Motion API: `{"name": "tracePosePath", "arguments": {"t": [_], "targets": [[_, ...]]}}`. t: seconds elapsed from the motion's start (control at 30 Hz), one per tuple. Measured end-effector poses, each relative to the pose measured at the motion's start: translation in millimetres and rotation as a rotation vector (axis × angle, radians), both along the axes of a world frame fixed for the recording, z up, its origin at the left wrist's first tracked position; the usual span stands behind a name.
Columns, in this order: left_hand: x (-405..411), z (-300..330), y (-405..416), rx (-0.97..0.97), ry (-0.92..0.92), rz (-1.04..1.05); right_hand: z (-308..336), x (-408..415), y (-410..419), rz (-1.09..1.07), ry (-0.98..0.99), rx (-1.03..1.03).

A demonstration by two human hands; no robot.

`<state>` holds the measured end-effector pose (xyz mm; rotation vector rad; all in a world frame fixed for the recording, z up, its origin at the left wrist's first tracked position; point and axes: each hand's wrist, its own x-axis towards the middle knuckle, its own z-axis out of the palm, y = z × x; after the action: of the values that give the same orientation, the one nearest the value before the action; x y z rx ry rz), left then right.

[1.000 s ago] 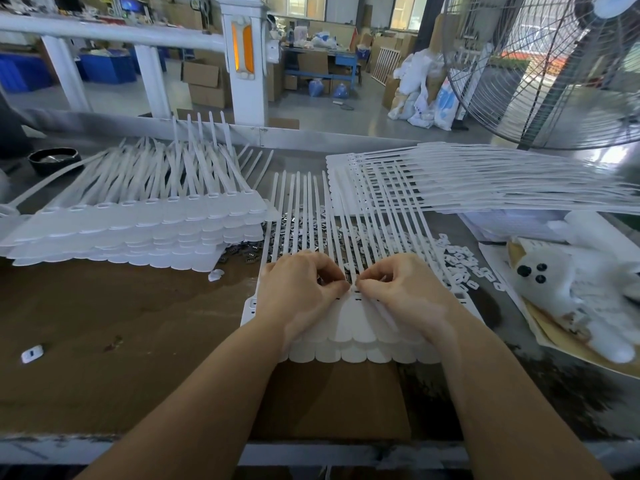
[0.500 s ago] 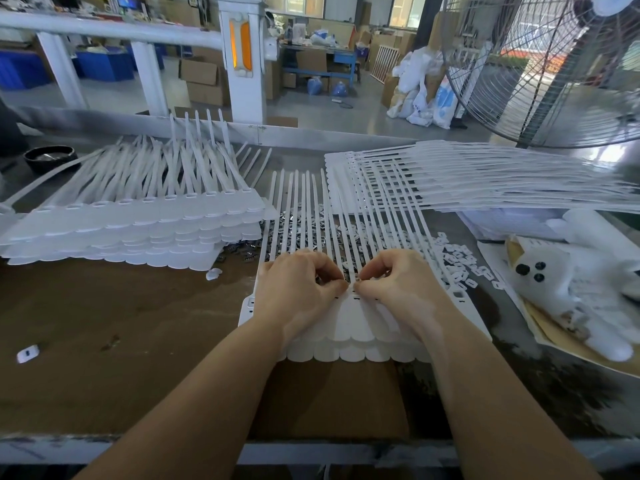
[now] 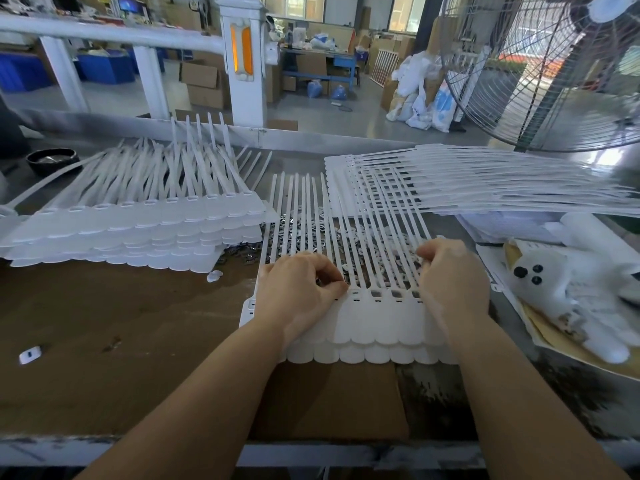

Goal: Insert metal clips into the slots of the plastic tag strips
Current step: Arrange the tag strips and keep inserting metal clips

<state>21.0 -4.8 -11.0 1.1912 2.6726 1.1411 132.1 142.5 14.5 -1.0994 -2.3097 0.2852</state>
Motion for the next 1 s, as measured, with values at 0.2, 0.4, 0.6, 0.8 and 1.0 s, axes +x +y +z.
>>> {"name": "tracePosePath", "arguments": {"t": [0.2,0.4,0.6,0.8,1.0], "targets": [[-1,-1,2,0.006,-0.001,-0.006,2,7,17,-0.089,-0.321,-0.071],[-2,-2,2,0.009,0.0,-0.001,6,7,25,-0.078,-0.343,-0.078],[-2,-2,2,0.012,-0.011,0.0,8,8,29,-0.101,-0.281,0.013],[-2,-2,2,0.01,-0.012,0.001,21,8,26,-0.094,-0.222,0.117],[-1,-1,1,0.014,-0.013,-0.005,30,1,-14,0.362,-0.061,-0.008]]}}
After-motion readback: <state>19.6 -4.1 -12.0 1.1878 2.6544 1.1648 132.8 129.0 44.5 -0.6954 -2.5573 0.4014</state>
